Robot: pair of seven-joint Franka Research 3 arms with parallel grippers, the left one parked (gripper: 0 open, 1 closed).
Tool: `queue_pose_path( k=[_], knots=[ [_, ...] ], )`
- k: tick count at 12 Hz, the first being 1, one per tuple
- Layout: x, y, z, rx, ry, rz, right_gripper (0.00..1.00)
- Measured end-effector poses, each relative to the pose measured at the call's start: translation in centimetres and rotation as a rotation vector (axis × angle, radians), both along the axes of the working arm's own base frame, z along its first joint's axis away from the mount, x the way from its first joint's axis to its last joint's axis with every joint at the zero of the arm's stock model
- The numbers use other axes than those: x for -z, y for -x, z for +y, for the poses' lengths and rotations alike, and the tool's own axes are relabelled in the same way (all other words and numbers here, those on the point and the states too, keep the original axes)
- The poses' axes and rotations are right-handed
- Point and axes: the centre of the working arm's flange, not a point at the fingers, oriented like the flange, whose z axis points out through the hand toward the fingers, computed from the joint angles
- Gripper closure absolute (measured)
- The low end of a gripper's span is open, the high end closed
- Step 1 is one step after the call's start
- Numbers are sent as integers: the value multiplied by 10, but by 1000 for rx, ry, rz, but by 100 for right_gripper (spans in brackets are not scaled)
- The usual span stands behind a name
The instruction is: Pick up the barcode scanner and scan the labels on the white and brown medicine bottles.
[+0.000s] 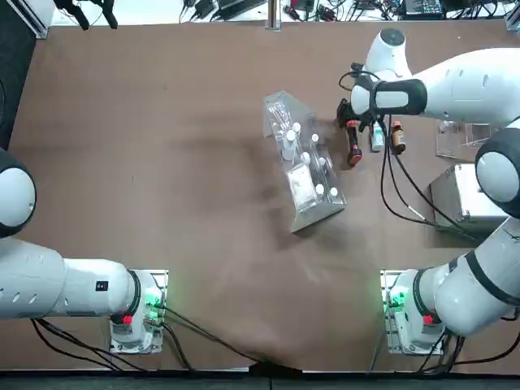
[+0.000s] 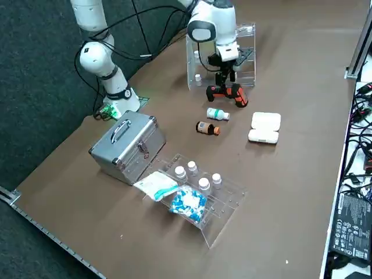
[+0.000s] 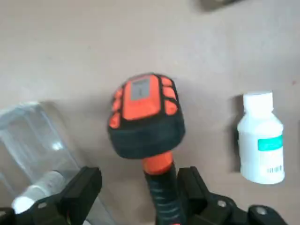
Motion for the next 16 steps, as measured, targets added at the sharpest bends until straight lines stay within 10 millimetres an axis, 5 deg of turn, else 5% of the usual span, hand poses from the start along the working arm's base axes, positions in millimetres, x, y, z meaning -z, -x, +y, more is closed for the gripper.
queue_pose_path(
  k=[4,9,16],
  knots=[
    [-54,-25,5,11,-23,-9,0],
    [-136,-68,-21,30,-27,33,0],
    [-168,-81,-67,-163,-29,65,0]
  ],
)
